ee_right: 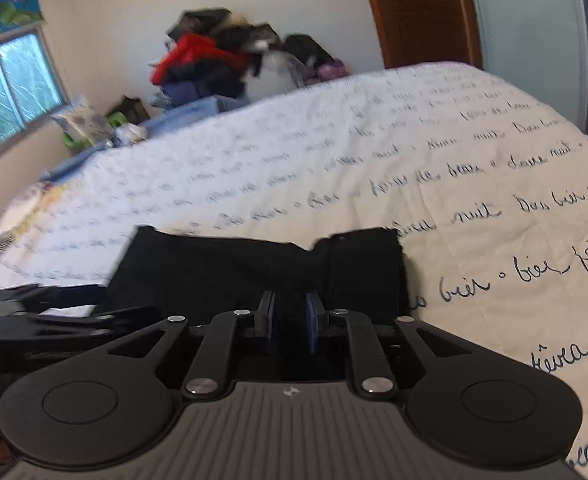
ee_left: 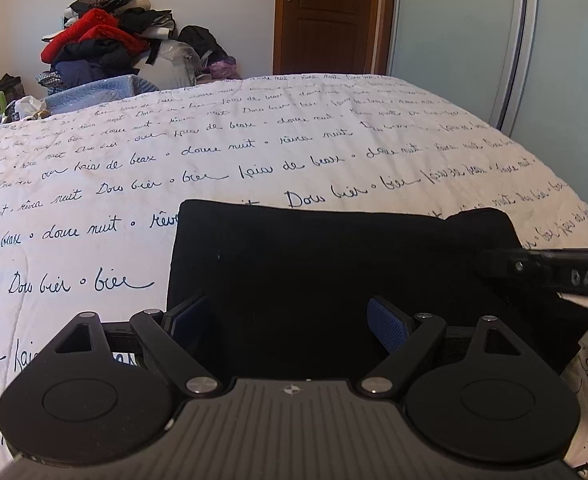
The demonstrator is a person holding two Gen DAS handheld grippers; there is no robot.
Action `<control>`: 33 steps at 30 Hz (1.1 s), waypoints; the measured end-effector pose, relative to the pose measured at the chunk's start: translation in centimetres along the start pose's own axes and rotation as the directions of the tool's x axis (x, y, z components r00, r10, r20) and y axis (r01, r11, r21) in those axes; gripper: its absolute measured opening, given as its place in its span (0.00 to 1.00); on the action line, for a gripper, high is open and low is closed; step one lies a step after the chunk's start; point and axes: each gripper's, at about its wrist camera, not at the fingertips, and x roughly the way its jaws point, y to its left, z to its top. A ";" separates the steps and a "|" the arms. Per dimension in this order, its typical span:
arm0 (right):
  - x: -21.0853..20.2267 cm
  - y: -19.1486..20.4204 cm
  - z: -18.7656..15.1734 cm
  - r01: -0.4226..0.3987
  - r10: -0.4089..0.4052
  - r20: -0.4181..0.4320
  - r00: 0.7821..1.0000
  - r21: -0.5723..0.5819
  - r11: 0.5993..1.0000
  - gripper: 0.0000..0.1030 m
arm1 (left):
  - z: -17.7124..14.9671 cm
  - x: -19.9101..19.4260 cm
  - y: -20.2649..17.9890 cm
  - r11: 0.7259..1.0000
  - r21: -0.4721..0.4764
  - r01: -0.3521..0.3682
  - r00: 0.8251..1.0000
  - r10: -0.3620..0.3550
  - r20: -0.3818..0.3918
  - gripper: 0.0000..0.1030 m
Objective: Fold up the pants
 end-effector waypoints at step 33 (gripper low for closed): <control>-1.9 -6.2 -1.1 -0.095 0.108 -0.087 0.990 0.144 0.985 0.66 | -1.0 0.0 7.9 0.971 -0.156 0.183 0.973 -0.201 -0.110 0.95</control>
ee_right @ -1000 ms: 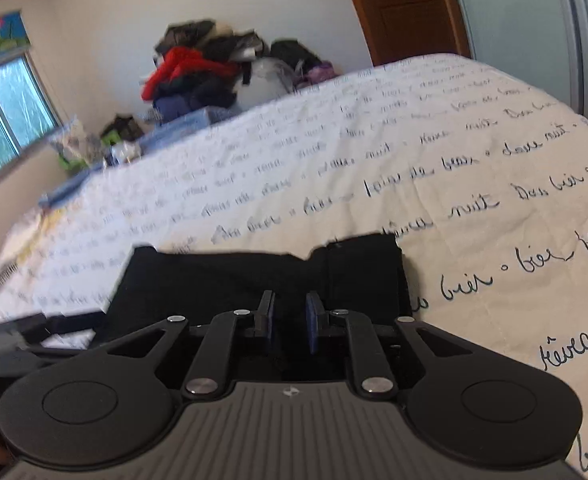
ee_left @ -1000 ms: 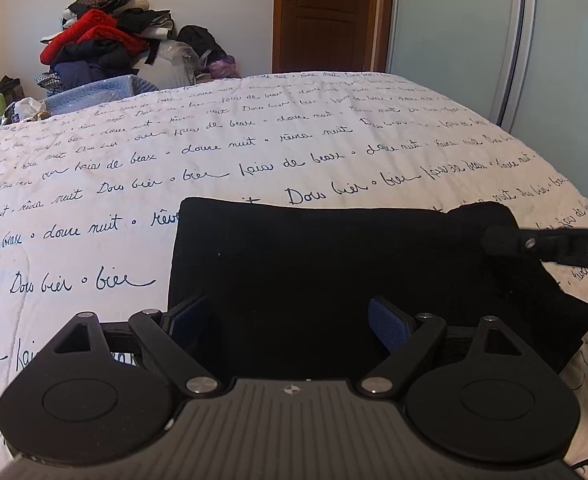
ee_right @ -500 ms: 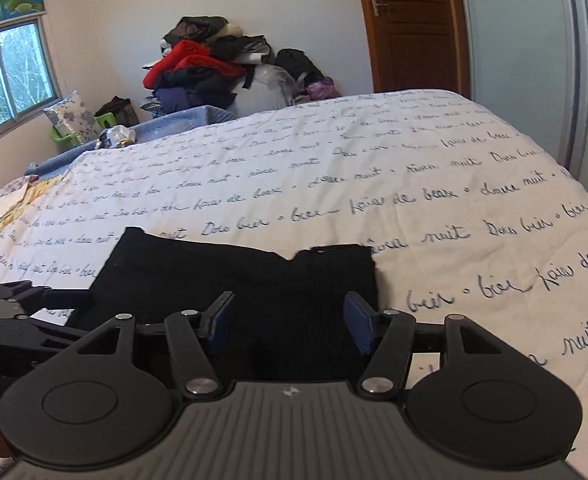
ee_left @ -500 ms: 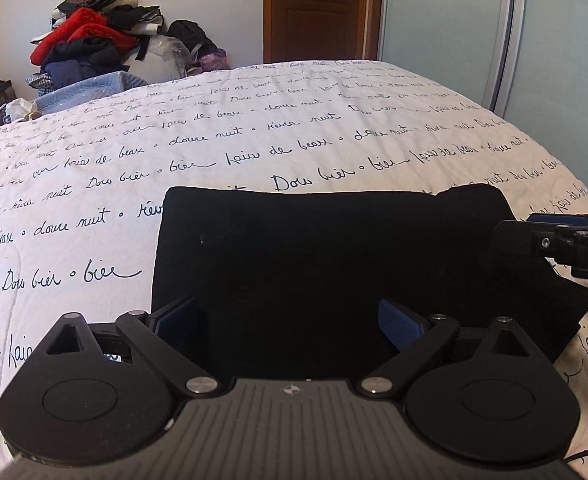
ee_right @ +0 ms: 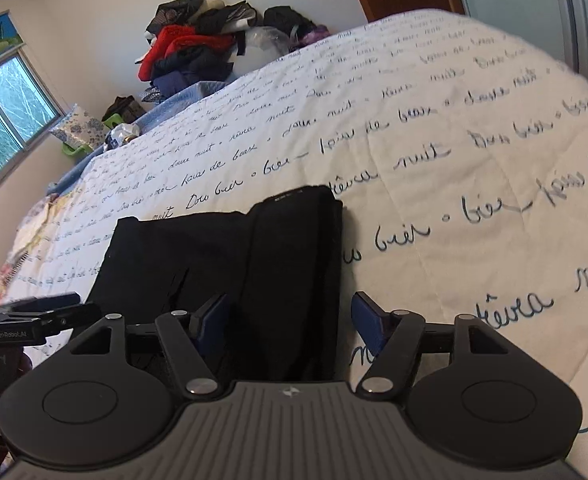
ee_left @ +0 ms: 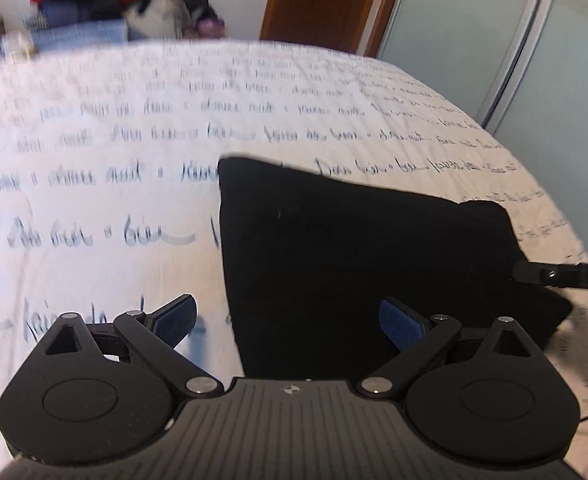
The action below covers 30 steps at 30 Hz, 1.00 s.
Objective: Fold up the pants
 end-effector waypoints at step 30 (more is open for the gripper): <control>3.4 1.1 1.1 -0.204 0.205 -0.034 0.978 0.040 0.978 0.28 | 0.3 1.9 3.1 0.939 -0.242 0.245 0.970 -0.236 0.064 0.19</control>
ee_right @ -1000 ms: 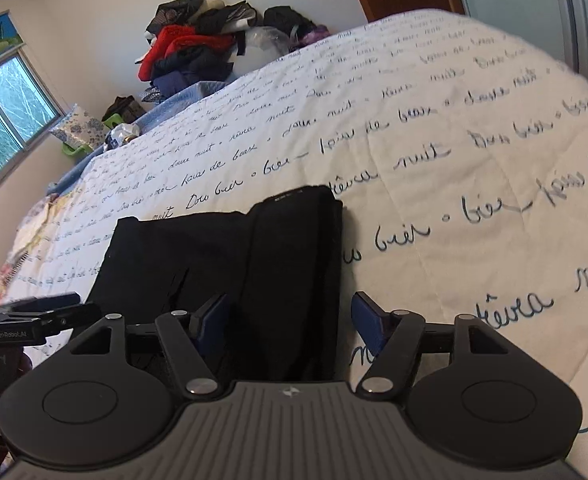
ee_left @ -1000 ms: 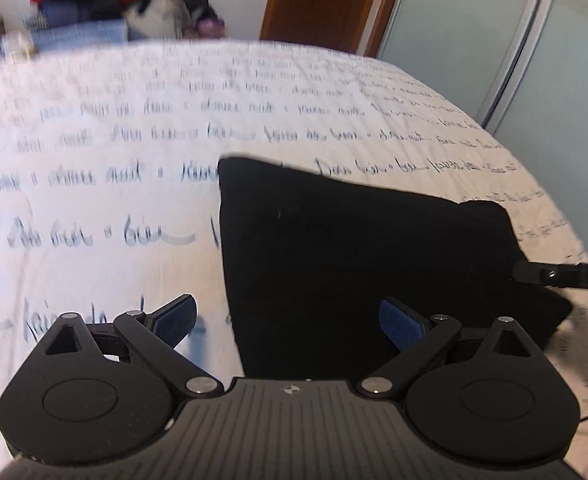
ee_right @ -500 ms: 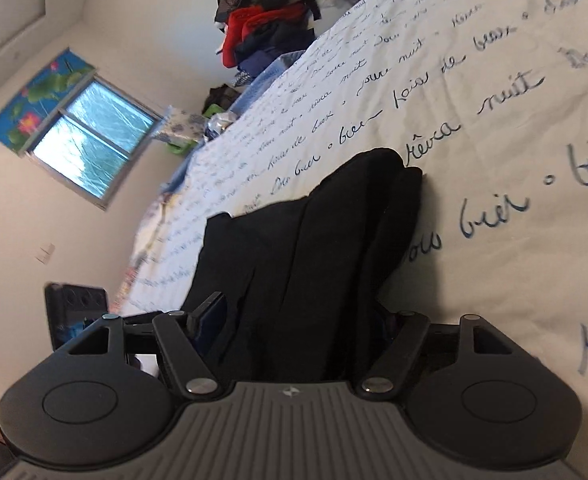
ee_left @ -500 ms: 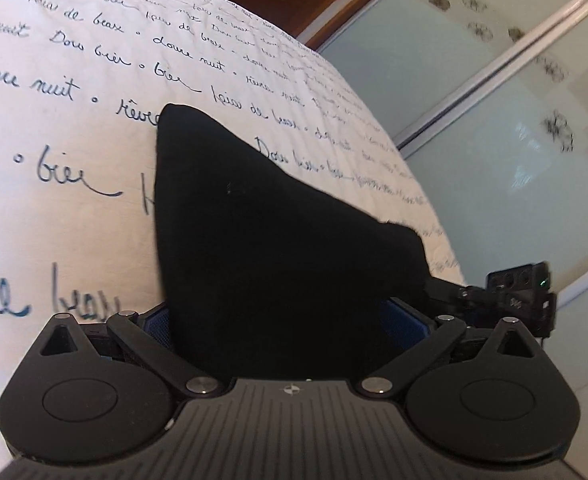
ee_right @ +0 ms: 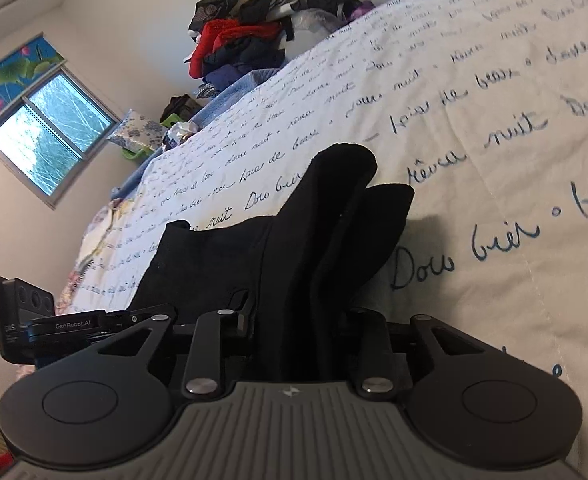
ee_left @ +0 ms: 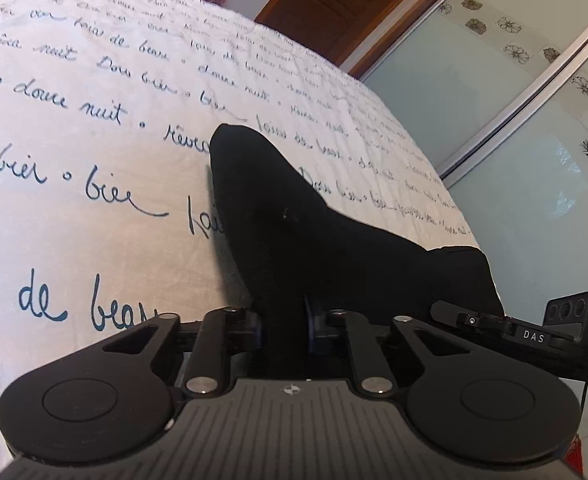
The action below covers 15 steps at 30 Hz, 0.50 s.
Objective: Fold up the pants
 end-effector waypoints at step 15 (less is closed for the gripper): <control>5.7 10.9 4.6 -0.007 0.025 0.059 0.998 -0.281 0.960 0.27 | 5.8 -6.9 0.7 0.964 0.159 -0.214 0.951 0.168 0.260 0.19</control>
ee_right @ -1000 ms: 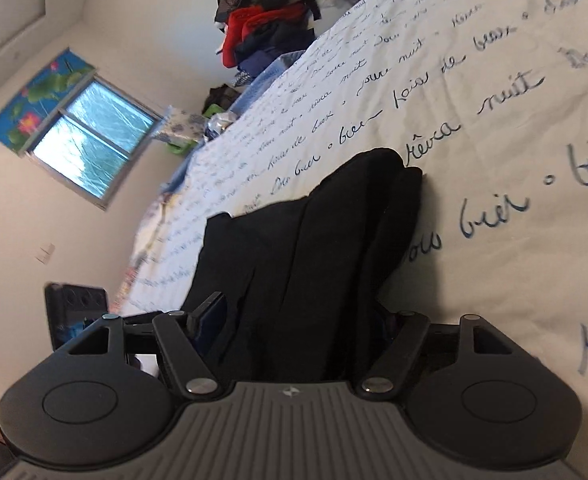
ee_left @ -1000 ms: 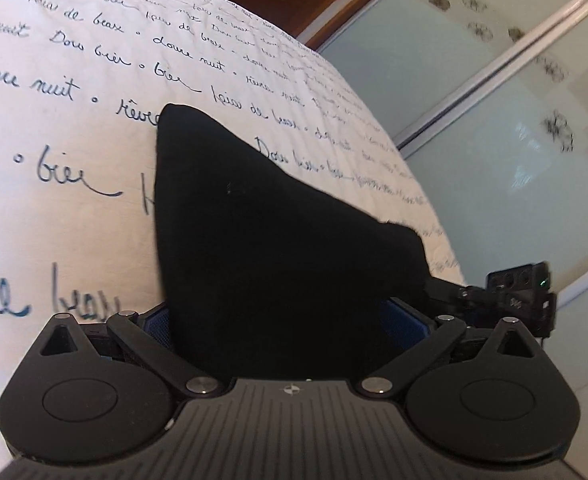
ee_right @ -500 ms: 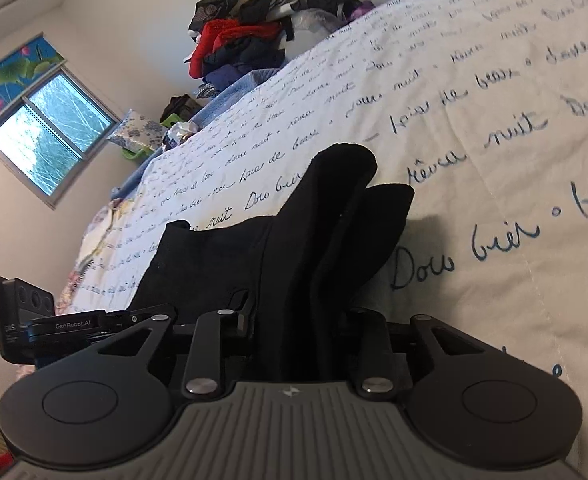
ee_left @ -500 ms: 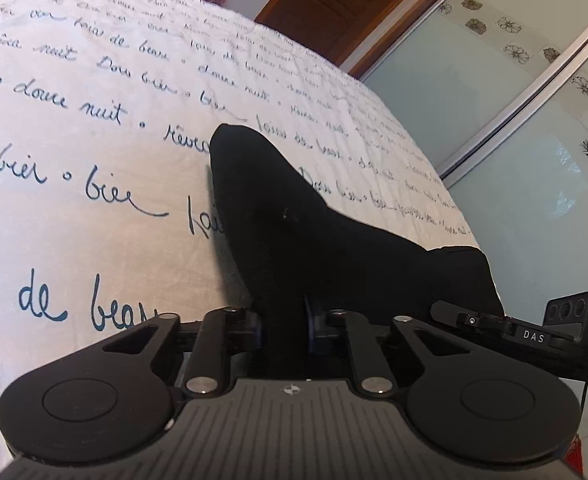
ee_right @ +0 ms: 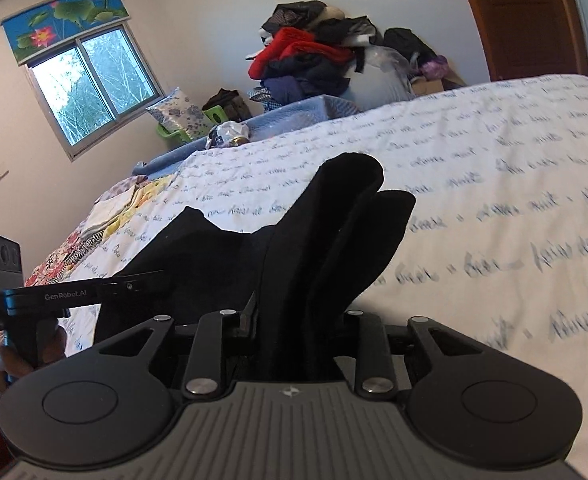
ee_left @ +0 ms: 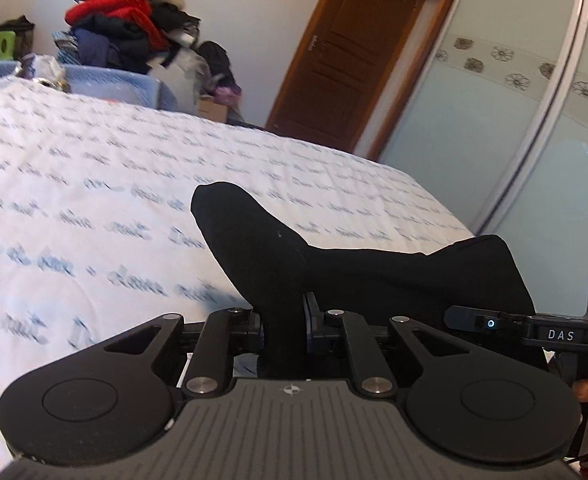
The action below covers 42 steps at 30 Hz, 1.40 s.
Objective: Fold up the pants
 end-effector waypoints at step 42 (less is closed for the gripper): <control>4.1 7.8 -6.4 0.352 -0.371 0.019 0.928 -0.362 0.863 0.57 | -5.6 -1.3 -0.5 0.905 0.126 -0.407 0.909 0.415 -0.048 0.87</control>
